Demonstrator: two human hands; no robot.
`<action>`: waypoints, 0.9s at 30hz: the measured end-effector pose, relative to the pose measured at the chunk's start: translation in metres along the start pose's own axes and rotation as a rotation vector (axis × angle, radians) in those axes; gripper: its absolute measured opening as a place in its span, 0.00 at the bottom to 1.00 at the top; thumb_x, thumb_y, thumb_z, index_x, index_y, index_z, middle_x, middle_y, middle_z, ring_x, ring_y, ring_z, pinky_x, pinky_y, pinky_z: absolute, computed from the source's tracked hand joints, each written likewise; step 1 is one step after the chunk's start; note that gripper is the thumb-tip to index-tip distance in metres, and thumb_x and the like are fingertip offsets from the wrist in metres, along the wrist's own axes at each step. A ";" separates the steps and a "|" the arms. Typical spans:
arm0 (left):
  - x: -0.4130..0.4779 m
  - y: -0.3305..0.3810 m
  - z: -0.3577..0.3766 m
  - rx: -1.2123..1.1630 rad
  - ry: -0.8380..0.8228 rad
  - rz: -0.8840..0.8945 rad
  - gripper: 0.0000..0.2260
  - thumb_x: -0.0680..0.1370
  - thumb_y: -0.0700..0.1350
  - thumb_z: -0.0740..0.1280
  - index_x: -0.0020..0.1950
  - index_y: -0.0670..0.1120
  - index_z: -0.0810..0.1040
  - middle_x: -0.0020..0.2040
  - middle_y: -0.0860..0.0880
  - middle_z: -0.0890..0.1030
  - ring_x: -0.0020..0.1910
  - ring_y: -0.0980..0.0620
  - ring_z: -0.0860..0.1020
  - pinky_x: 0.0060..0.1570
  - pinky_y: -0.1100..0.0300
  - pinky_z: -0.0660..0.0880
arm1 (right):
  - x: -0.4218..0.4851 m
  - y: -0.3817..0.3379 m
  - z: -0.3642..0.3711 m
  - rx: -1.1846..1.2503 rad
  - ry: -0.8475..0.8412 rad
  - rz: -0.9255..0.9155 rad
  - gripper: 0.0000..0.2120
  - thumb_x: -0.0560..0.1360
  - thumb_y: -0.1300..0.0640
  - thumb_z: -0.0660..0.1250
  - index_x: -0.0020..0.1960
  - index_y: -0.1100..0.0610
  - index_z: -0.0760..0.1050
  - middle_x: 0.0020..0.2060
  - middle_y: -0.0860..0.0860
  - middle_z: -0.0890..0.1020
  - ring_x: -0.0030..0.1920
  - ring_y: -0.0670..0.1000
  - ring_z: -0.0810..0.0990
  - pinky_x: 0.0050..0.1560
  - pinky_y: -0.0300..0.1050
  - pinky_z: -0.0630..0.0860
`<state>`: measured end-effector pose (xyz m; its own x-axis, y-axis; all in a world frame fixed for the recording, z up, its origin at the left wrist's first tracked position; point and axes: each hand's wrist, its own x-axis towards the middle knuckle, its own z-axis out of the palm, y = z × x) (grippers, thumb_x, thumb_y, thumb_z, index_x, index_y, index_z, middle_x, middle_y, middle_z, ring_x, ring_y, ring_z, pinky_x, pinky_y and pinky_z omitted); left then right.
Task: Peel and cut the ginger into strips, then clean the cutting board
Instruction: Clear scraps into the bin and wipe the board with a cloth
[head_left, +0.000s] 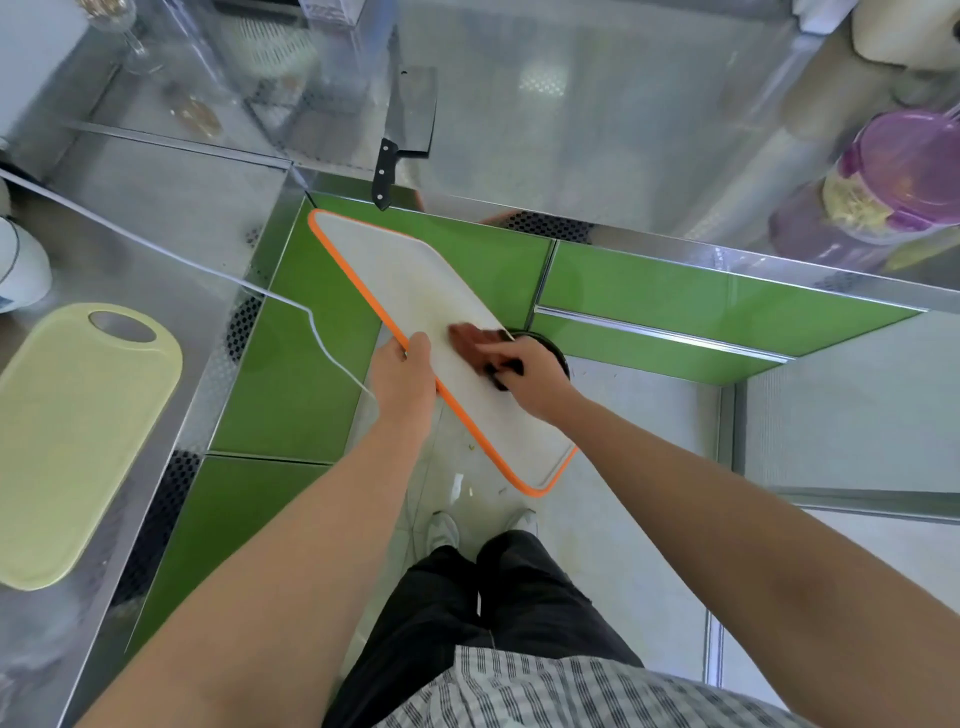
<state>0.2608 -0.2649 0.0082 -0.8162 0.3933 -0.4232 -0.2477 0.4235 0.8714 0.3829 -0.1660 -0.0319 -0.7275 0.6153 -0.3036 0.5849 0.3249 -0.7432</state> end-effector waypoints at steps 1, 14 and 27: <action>0.000 0.000 -0.001 -0.010 0.001 -0.006 0.12 0.72 0.44 0.60 0.31 0.48 0.61 0.28 0.49 0.64 0.32 0.49 0.64 0.33 0.53 0.65 | -0.001 0.010 -0.004 -0.056 -0.012 0.124 0.18 0.75 0.67 0.62 0.59 0.54 0.80 0.50 0.54 0.82 0.48 0.51 0.78 0.46 0.39 0.71; 0.000 0.002 0.001 -0.103 0.064 -0.037 0.14 0.76 0.39 0.60 0.31 0.47 0.64 0.27 0.50 0.64 0.29 0.49 0.62 0.32 0.55 0.62 | -0.009 0.018 -0.021 -0.099 0.049 0.313 0.15 0.75 0.64 0.61 0.56 0.53 0.81 0.49 0.54 0.83 0.48 0.56 0.81 0.49 0.45 0.77; -0.006 0.002 0.008 -0.165 0.164 -0.130 0.11 0.76 0.42 0.61 0.33 0.44 0.67 0.30 0.47 0.70 0.31 0.48 0.68 0.34 0.53 0.71 | -0.032 -0.010 -0.026 0.148 0.001 -0.022 0.20 0.73 0.68 0.62 0.59 0.50 0.80 0.45 0.49 0.78 0.42 0.47 0.75 0.46 0.38 0.71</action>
<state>0.2691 -0.2600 0.0103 -0.8426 0.2010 -0.4997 -0.4265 0.3175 0.8469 0.4098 -0.1702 0.0014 -0.7387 0.6104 -0.2858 0.5096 0.2283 -0.8295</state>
